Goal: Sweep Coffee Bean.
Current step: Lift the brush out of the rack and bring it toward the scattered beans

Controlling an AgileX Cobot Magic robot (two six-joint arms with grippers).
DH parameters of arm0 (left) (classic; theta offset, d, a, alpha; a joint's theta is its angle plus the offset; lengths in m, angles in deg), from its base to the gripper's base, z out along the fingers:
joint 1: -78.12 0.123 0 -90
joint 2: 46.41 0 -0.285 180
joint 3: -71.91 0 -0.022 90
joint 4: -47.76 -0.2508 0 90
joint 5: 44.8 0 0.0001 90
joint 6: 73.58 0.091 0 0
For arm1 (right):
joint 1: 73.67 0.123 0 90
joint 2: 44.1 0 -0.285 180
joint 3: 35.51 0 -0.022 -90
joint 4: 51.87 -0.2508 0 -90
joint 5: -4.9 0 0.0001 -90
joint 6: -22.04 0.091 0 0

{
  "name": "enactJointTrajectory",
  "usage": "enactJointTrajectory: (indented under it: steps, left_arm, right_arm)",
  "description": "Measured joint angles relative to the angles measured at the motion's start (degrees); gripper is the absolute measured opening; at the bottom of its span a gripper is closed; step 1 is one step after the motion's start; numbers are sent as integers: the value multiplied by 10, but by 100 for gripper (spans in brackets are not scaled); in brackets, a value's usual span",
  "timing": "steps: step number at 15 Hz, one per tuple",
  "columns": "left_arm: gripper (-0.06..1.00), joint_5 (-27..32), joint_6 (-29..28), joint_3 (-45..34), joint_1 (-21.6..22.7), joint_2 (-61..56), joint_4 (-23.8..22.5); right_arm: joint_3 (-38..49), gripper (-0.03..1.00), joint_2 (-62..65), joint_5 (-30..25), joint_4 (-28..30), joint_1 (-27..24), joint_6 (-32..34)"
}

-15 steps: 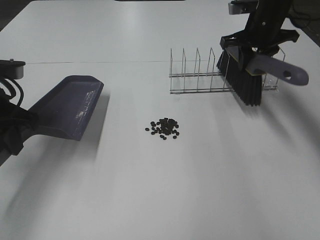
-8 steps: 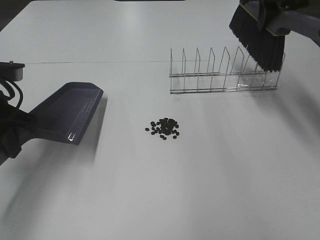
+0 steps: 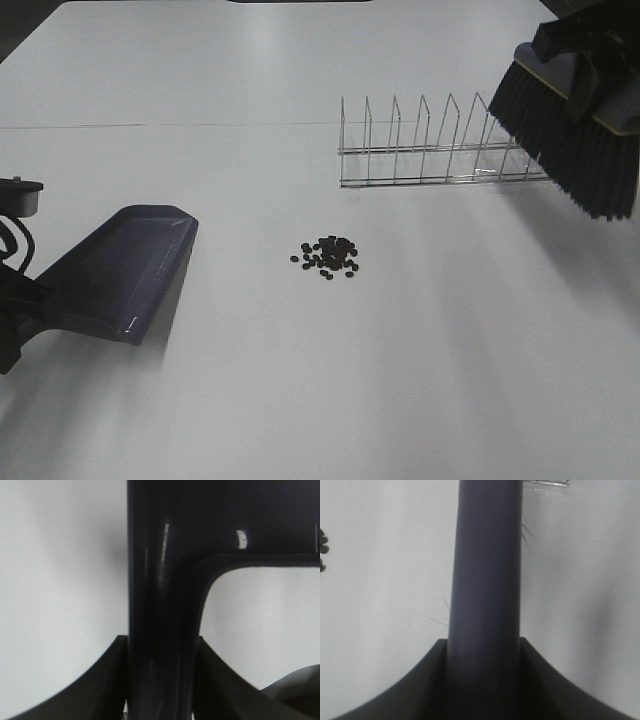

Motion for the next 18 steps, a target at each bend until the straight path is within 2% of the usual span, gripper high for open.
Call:
enactJointTrajectory:
  steps: [2, 3, 6, 10, 12, 15, 18]
  left_arm:
    - [33, 0, -15, 0, 0, 0, -18]
    - [33, 7, -50, 13, -9, 21, -50]
    - [33, 34, -91, 79, -60, 92, -87]
    - [33, 52, -127, 152, -128, 168, -124]
    - [33, 67, -146, 184, -143, 199, -129]
    - [33, 99, -136, 227, -144, 244, -116]
    - [33, 101, -117, 239, -144, 253, -83]
  right_arm:
    - [67, 31, 22, 34, 0, 0, 7]
    - [128, 31, 22, 66, 0, 0, 11]
    - [146, 31, 9, 101, 22, 0, 45]
    - [146, 31, -18, 111, 56, 6, 70]
    - [146, 31, -39, 115, 96, 39, 91]
    - [135, 31, -97, 132, 178, 124, 166]
    - [87, 31, -151, 134, 186, 177, 179]
